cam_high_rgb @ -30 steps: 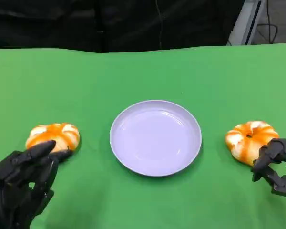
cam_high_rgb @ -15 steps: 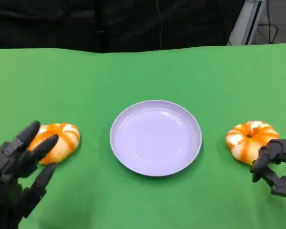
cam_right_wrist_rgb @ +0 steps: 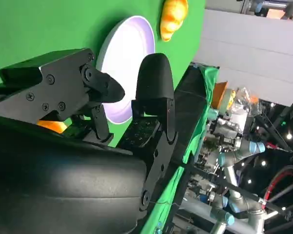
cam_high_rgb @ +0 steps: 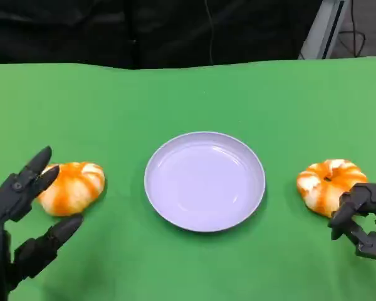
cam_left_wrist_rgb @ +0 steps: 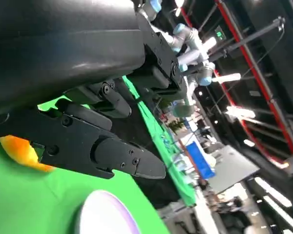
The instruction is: Grasp the bread from the table and place it into the plate.
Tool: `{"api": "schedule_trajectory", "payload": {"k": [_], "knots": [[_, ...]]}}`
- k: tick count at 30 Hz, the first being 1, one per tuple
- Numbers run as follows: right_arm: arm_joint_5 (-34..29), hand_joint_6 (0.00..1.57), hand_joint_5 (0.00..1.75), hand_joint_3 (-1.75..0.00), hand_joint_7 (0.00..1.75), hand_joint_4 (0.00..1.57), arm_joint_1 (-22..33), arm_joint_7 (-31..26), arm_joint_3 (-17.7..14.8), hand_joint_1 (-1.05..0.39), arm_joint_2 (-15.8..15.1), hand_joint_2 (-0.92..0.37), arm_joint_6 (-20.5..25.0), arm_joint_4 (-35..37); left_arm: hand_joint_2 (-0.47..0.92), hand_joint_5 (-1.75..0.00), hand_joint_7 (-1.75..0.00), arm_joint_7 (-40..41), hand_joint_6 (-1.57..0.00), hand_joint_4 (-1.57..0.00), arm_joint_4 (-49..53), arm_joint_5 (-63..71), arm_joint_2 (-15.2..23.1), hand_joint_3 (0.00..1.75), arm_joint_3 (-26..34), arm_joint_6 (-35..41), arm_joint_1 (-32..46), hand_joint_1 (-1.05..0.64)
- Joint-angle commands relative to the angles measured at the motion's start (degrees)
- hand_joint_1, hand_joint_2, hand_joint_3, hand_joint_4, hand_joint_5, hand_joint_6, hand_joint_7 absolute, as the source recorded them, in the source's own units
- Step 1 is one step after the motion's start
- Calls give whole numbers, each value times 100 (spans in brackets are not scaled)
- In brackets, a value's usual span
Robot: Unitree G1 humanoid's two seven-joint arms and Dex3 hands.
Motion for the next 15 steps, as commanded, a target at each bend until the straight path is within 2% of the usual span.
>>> {"api": "schedule_trajectory", "payload": {"k": [1,4,8,15], "knots": [[64,92,143,-80,101,87,22,31,-15,13,-52,-72,20,-8,88,0,0,859,-49,-62,-28,1228,428,0,84,206,-48,-51],[35,93,143,-78,100,87,29,9,-13,12,-58,-73,8,-5,90,0,0,1366,-48,-60,-40,1821,647,1,-21,384,-39,-56],[47,93,143,-77,99,88,23,9,-20,13,-49,-73,-4,3,92,0,-1,2016,-51,-59,-304,2945,1043,1,-295,1148,27,-63],[69,93,142,-79,101,88,34,14,-17,13,-44,-73,76,-33,92,0,-1,2553,-53,-55,-501,3625,1502,0,-896,2082,29,-68]]}}
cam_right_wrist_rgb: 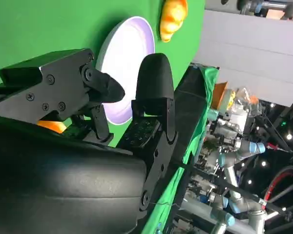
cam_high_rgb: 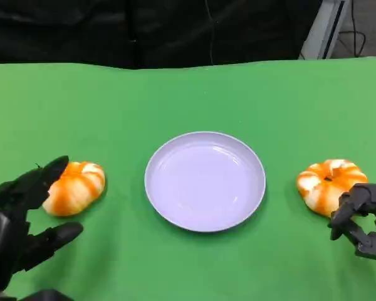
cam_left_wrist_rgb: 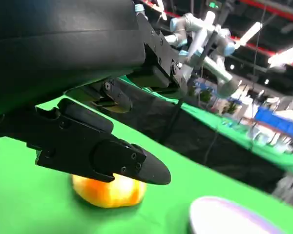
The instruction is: Grasp the bread from the table and place it into the plate.
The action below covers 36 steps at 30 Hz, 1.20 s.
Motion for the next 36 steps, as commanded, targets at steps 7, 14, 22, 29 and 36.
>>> {"api": "schedule_trajectory", "payload": {"k": [7,14,22,29,36], "knots": [[25,92,142,-79,101,88,32,-28,-32,13,-66,-73,10,-23,88,0,0,231,-48,-45,54,321,852,0,-787,983,-178,-53],[28,92,142,-76,101,88,15,-15,-35,13,-70,-75,5,4,81,0,0,316,-46,-41,505,151,1068,0,-1183,1375,-514,-58],[20,92,142,-76,102,88,-5,-14,-25,13,-58,-75,2,24,79,0,0,609,-43,-40,1390,-110,1291,0,-1522,1198,-1035,-65],[21,92,142,-79,101,88,-20,-21,-24,14,-41,-73,-14,57,82,0,0,773,-41,-39,2202,-304,1367,1,-1804,928,-1513,-67],[-32,93,141,-80,101,88,-11,-81,-12,13,-40,-72,-27,38,82,0,0,922,-41,-40,2823,-413,1367,0,-2047,747,-1879,-66]]}}
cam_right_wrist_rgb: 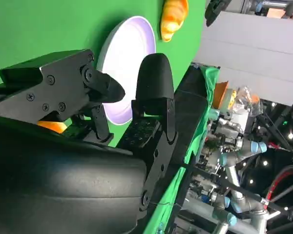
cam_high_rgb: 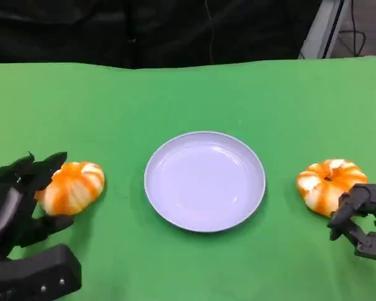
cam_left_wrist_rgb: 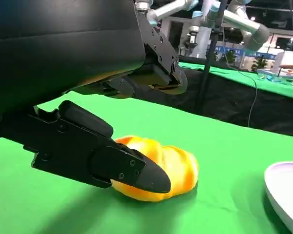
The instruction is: Grasp the bread from the table and place it into the plate.
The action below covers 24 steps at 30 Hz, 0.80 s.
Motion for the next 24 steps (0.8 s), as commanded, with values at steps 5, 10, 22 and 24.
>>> {"api": "schedule_trajectory", "payload": {"k": [5,10,22,24], "knots": [[-14,93,142,-81,101,89,-20,-58,-15,13,-47,-71,-32,21,82,0,0,184,-41,-40,582,-172,97,0,-274,-196,-393,-65],[-56,93,142,-82,101,88,-17,-94,-13,13,-59,-70,-56,17,83,0,0,56,-40,-39,755,-316,25,0,-407,-206,-532,-65],[-31,94,142,-83,100,88,-20,-74,-33,13,-43,-69,-75,38,91,0,0,159,-41,-40,1250,-300,-135,2,-831,-49,-890,-75],[-2,94,141,-83,99,88,-17,-51,-35,13,-39,-69,-48,27,92,0,0,162,-41,-40,1330,-290,-165,3,-902,-25,-946,-76]]}}
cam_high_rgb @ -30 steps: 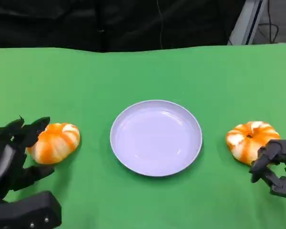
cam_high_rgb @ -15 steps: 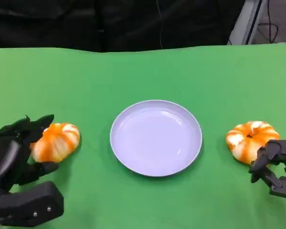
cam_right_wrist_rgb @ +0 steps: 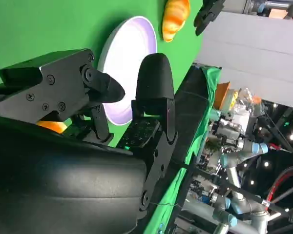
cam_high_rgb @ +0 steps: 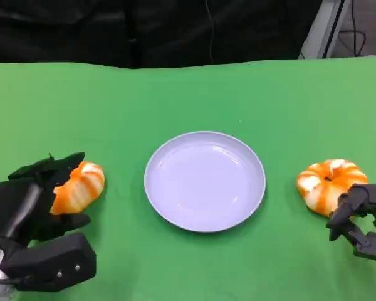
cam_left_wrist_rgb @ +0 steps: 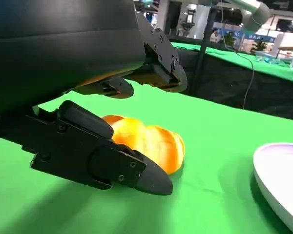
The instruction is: Grasp the bread from the table and place it into the plate.
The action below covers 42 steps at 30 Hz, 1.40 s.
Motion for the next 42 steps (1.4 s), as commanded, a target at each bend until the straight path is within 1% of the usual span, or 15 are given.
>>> {"api": "schedule_trajectory", "payload": {"k": [1,6,18,29,31,32,33,34,35,38,42], "knots": [[97,94,141,-82,99,88,-10,12,-33,13,-44,-70,3,12,92,0,0,84,-39,-41,202,-5,-10,5,-128,76,-153,-77],[106,93,141,-80,98,88,4,11,-34,13,-43,-71,4,1,92,-1,0,61,-40,-41,442,-15,-97,7,-265,142,-279,-77],[47,93,141,-80,100,88,-7,-38,-37,13,-60,-71,-102,29,92,0,0,-44,-40,-40,1194,-106,-148,8,-433,297,-632,-78],[71,93,142,-82,100,88,27,-18,-27,14,-66,-71,-41,-22,92,0,0,-65,-39,-40,1446,-195,-93,8,-561,352,-755,-76],[44,93,142,-83,100,87,35,-40,-22,13,-71,-71,-48,-25,92,0,0,-60,-39,-40,1455,-206,-77,7,-579,348,-758,-71],[51,93,142,-83,100,88,35,-29,-22,13,-69,-71,-55,-24,92,0,0,-74,-39,-40,1454,-214,-74,5,-582,354,-759,-62],[62,93,142,-83,100,87,35,-16,-22,13,-66,-70,-59,-22,90,0,0,-84,-39,-40,1455,-220,-74,3,-585,358,-760,-47],[83,93,142,-83,100,87,33,5,-24,13,-62,-70,-57,-21,90,0,0,-83,-39,-40,1468,-226,-75,3,-586,355,-762,-41],[96,93,142,-83,100,87,32,19,-25,13,-60,-70,-54,-20,90,0,0,-79,-39,-39,1479,-231,-77,2,-589,353,-764,-31],[89,93,143,-83,100,87,26,0,-30,14,-52,-70,-66,-8,90,0,0,-72,-39,-39,1510,-248,-76,1,-594,320,-767,-21],[67,93,142,-83,100,88,33,-37,-22,13,-50,-70,-21,-34,91,0,0,-140,-39,-39,1510,-277,-67,1,-594,316,-769,-15]]}}
